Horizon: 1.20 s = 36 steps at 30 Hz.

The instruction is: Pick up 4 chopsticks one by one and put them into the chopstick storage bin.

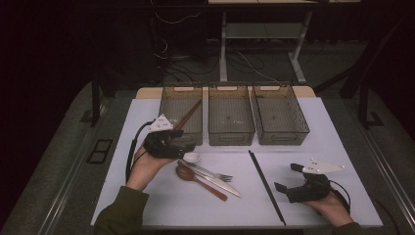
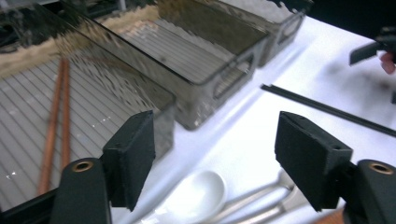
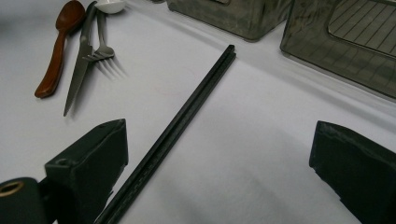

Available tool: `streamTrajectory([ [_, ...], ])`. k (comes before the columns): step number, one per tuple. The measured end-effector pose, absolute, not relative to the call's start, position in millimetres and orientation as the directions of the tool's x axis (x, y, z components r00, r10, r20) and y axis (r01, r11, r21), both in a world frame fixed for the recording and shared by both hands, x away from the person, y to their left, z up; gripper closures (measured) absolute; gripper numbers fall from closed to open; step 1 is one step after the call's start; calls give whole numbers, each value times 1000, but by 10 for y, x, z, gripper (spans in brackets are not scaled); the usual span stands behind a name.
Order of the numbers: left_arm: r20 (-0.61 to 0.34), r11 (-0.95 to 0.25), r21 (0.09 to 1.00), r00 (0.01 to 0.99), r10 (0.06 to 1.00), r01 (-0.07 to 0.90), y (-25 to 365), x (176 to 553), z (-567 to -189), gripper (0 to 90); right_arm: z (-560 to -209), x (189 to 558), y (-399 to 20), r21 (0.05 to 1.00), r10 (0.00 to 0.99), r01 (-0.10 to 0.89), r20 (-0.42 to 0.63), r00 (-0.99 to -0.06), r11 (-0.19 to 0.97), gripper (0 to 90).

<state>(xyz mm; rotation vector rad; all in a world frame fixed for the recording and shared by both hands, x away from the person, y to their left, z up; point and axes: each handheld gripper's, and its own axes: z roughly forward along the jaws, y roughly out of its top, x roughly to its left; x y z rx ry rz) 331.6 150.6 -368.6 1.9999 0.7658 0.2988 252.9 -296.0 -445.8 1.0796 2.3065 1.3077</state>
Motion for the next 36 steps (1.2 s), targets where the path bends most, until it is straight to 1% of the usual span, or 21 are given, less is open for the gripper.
streamTrajectory([
  [3,-89,-371,843,781,618,389,1496,3224,-3770,234,-4460,2528,-2953,823,723,475,119,-681,312,41],
  [8,-88,-374,842,784,614,388,1478,3078,-3891,166,-4441,2516,-2939,814,720,487,128,-682,317,73],
  [9,-88,-372,844,784,614,386,1471,3047,-3911,156,-4438,2513,-2940,812,718,488,127,-684,321,134],
  [12,-84,-375,845,788,610,382,1462,2957,-3974,127,-4417,2504,-2942,805,710,496,139,-690,325,173],
  [16,-87,-380,844,795,600,380,1450,2861,-4083,85,-4395,2488,-2934,796,702,506,149,-697,333,272],
  [18,-83,-388,842,802,592,373,1443,2812,-4127,73,-4388,2479,-2927,791,691,510,158,-705,339,335],
  [21,-71,-409,836,812,579,365,1430,2746,-4174,27,-4373,2462,-2910,783,676,515,170,-717,349,452],
  [23,-73,-409,836,813,577,365,1430,2711,-4197,5,-4362,2444,-2888,776,663,517,177,-728,361,554],
  [27,-73,-421,826,811,581,376,1453,2659,-4265,0,-4344,2405,-2838,764,628,512,183,-756,393,742],
  [29,-66,-427,823,810,582,374,1459,2638,-4300,0,-4340,2387,-2813,754,613,514,191,-767,409,821],
  [31,-68,-434,818,812,580,378,1454,2637,-4323,0,-4349,2374,-2789,747,591,506,190,-784,431,875],
  [32,-65,-439,816,814,577,377,1452,2641,-4331,0,-4351,2362,-2777,739,583,507,190,-790,445,888],
  [36,-61,-448,812,817,573,374,1455,2647,-4342,0,-4367,2297,-2699,717,551,497,187,-813,489,889],
])
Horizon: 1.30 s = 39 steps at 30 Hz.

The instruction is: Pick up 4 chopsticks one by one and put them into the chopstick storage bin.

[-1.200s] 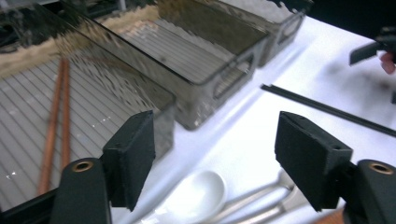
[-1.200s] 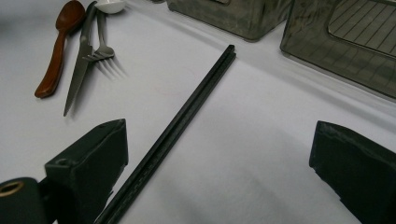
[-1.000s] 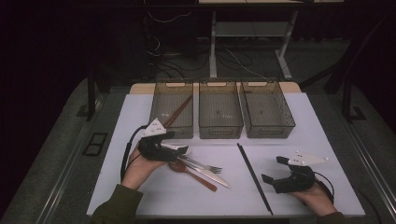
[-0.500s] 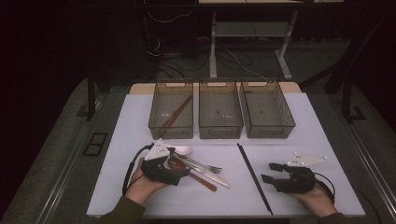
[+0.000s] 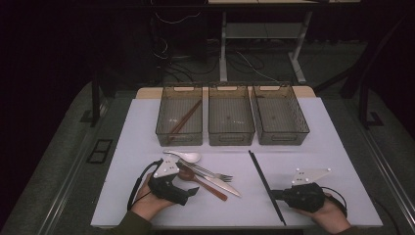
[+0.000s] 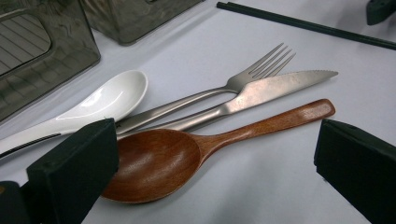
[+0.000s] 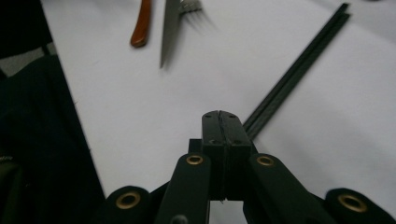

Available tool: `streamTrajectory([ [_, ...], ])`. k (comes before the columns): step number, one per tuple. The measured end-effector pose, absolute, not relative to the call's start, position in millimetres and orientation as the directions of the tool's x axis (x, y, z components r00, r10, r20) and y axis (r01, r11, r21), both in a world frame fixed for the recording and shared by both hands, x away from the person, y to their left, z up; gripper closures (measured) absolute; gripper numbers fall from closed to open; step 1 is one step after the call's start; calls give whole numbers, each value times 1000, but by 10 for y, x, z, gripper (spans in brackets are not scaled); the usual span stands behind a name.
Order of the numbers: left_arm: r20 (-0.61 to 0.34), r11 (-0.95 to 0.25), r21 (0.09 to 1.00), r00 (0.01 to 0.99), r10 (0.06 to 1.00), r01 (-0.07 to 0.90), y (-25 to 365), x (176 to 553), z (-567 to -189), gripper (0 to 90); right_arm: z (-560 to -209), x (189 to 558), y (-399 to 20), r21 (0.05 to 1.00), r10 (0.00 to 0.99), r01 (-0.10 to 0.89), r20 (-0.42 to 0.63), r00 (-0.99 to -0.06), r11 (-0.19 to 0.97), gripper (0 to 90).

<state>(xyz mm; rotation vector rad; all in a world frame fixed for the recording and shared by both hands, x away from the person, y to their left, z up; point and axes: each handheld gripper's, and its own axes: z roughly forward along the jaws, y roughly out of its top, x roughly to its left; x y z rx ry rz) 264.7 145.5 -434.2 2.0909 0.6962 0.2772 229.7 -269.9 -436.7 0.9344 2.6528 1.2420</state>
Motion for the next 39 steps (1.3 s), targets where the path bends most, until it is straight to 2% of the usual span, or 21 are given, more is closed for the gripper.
streamTrajectory([
  [8,-59,-446,813,815,576,374,1485,2659,-4343,0,-4422,2097,-2613,663,519,491,177,-836,565,889],
  [17,-63,-455,806,819,571,379,1477,2663,-4356,0,-4448,2088,-2622,630,497,494,190,-847,599,889],
  [39,-72,-447,807,816,573,385,1489,2664,-4348,0,-4415,2124,-2734,611,539,491,122,-833,621,890],
])
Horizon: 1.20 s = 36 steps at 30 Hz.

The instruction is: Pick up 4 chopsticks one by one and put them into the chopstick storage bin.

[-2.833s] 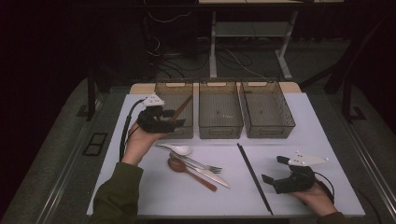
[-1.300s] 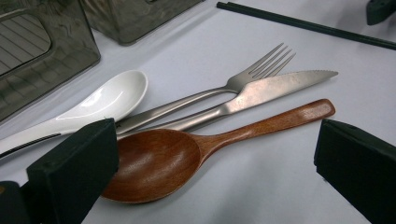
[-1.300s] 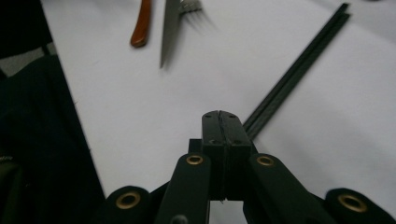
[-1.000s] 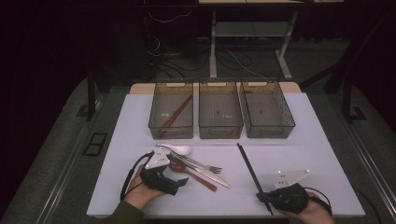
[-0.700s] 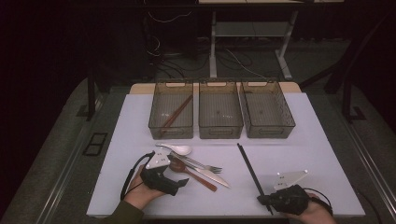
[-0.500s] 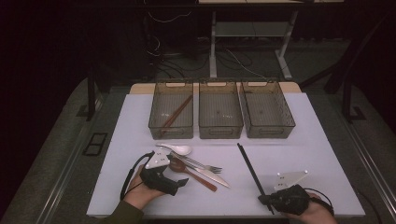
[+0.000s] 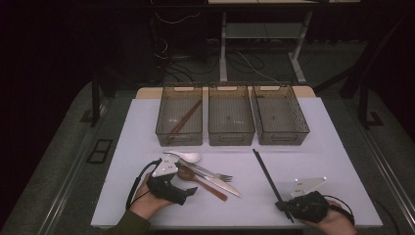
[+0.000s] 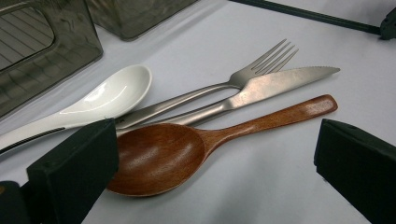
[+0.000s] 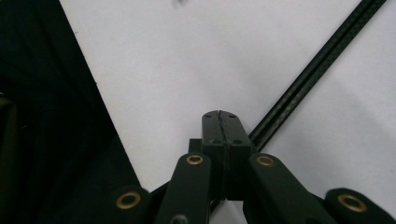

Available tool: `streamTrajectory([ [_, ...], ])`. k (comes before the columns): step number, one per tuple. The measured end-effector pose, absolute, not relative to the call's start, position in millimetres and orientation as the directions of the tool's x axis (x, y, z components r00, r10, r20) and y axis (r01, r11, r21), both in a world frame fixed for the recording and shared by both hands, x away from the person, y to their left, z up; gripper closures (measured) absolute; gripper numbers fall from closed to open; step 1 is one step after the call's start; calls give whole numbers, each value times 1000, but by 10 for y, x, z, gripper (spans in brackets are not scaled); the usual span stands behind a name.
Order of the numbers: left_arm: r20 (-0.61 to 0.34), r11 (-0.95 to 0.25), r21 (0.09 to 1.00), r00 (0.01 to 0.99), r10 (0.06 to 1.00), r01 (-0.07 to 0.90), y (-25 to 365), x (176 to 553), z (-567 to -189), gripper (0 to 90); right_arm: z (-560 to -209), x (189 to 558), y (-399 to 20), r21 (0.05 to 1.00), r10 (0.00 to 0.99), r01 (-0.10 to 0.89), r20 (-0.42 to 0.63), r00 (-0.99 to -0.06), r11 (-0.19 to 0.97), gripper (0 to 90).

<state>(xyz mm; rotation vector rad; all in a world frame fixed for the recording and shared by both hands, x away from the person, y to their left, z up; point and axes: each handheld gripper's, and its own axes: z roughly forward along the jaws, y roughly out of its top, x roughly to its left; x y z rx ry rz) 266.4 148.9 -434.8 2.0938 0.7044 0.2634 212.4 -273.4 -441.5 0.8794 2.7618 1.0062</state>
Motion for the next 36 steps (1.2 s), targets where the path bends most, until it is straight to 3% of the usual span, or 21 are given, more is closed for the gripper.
streamTrajectory([
  [15,-74,-445,808,817,573,385,1496,2667,-4343,0,-4405,2186,-2876,609,582,515,105,-807,604,889],
  [20,-76,-443,809,816,573,386,1496,2670,-4345,0,-4324,2244,-2900,655,613,534,133,-779,535,850],
  [24,-78,-437,811,813,577,388,1496,2670,-4340,0,-4282,2421,-2898,666,672,569,136,-728,482,820],
  [29,-81,-435,811,811,580,392,1496,2669,-4345,0,-4252,2708,-2837,676,725,594,127,-677,436,888],
  [36,-81,-437,808,810,581,394,1506,2674,-4347,0,-4272,3223,-2711,673,778,621,108,-619,401,890],
])
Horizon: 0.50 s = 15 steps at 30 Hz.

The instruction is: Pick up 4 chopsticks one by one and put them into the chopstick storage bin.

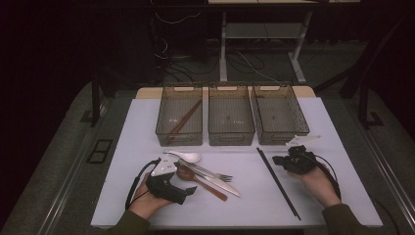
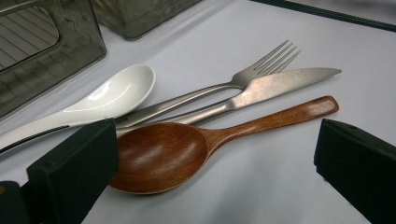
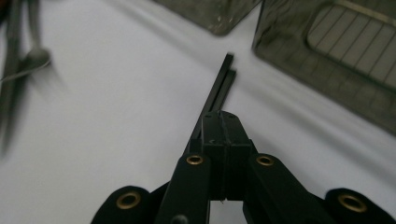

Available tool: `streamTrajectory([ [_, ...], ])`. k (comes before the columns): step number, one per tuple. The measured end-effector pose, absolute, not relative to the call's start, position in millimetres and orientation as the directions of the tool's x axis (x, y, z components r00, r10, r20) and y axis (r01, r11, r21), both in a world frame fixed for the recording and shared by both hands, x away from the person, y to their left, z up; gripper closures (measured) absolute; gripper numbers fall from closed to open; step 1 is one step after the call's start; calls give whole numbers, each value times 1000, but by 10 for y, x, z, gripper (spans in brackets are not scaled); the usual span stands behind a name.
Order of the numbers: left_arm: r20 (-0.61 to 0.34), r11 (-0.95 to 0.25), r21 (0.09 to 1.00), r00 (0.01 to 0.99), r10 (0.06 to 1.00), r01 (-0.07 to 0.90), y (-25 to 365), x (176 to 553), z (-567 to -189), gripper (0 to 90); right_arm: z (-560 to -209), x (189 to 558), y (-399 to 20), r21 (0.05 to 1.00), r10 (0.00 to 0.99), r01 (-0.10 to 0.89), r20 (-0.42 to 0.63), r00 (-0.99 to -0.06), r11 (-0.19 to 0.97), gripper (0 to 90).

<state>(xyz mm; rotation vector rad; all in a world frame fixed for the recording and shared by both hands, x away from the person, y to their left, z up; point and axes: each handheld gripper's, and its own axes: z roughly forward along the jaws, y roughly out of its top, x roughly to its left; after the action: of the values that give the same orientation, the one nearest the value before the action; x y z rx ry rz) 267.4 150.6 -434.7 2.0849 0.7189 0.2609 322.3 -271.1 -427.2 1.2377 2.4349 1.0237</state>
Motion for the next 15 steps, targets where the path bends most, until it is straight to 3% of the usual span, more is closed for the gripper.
streamTrajectory([
  [6,-80,-436,809,808,583,395,1530,2675,-4343,0,-4347,3533,-2539,673,787,635,125,-604,380,889],
  [11,-80,-434,809,806,586,396,1539,2673,-4344,0,-4357,3627,-2523,676,805,661,168,-569,327,733],
  [15,-80,-439,806,808,584,397,1533,2672,-4342,0,-4387,3627,-2473,662,809,671,165,-565,334,710],
])
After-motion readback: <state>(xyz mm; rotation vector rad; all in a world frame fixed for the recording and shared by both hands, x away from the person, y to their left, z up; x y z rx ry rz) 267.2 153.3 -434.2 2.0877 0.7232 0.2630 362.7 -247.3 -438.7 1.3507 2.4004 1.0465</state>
